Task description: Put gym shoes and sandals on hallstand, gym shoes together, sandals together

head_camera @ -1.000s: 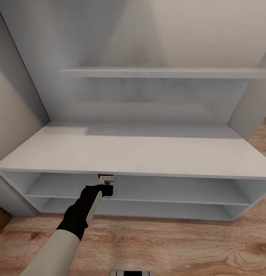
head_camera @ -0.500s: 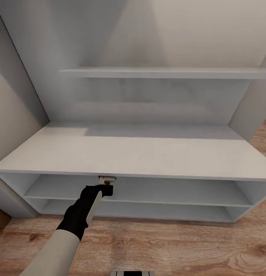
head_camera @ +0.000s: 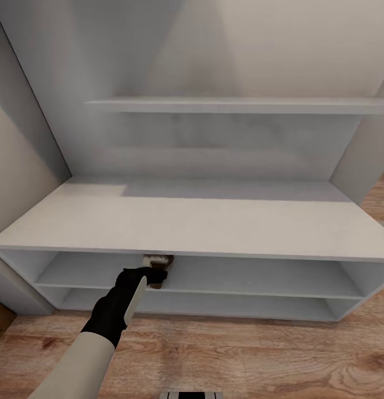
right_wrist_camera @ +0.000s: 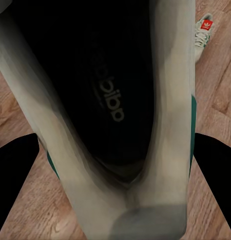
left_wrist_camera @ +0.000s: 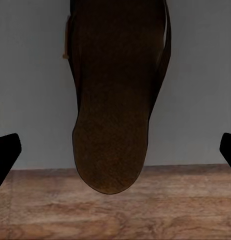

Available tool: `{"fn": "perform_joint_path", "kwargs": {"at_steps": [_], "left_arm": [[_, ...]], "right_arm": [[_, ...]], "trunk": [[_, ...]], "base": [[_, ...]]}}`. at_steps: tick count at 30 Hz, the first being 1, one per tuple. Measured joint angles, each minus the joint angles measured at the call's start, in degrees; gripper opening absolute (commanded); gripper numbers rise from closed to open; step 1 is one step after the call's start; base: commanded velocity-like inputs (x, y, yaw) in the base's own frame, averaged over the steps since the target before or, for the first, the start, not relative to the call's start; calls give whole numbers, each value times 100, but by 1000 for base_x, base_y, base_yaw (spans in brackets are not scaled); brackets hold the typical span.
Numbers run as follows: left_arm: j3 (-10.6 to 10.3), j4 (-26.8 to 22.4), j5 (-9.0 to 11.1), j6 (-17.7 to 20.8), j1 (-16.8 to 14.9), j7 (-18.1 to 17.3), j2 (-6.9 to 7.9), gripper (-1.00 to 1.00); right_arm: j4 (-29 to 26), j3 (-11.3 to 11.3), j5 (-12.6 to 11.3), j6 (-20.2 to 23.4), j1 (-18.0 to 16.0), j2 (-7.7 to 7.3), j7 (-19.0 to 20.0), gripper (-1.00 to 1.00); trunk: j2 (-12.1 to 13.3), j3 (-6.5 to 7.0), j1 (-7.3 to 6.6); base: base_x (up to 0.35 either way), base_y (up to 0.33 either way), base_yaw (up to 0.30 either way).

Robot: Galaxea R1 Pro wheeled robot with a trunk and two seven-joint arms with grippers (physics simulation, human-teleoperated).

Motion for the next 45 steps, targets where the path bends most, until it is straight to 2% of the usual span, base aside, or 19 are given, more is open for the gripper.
{"fn": "perform_joint_path", "kwargs": {"at_steps": [6, 27, 31, 32, 33, 35, 37, 45], "left_arm": [[0, 0, 4, 6, -4, 7, 0, 100], [0, 0, 3, -19, 34, -11, 0, 100], [-5, 18, 5, -438, 54, -17, -2, 100], [-37, 50, -16, -405, 87, -49, 31, 100], [-55, 57, -46, -373, 119, -15, 50, 100], [-63, -8, -101, -308, 184, 54, 5, 100], [-63, -65, -137, -243, 249, 122, 23, 100], [-55, -37, -165, 17, 509, 238, 61, 100]], "right_arm": [[0, 1, -1, 0, 0, 0, -2, -100], [0, -12, -6, 0, 0, 0, 2, -100], [0, -22, -12, -4, 0, -3, 18, -100], [-32, -57, 7, -42, 33, -35, 49, -100], [-64, -89, -8, -55, 64, -68, 80, -100], [-129, -154, -48, -64, 128, -132, 143, -100], [-194, -220, -78, -69, 191, -197, 206, -100], [-351, -483, -186, -72, 307, -455, 245, -100]], "trunk": [[0, 0, 3], [0, 0, 4], [0, 0, 4], [-1, 0, -36], [0, 0, -2], [0, 0, 0], [0, 0, 0], [0, 0, 0]], "base": [[-142, 0, 0], [-332, 0, 0], [-254, 0, 0], [0, 0, 0], [0, 0, 0], [0, 0, 0], [0, 0, 0], [0, 0, 0]]}}
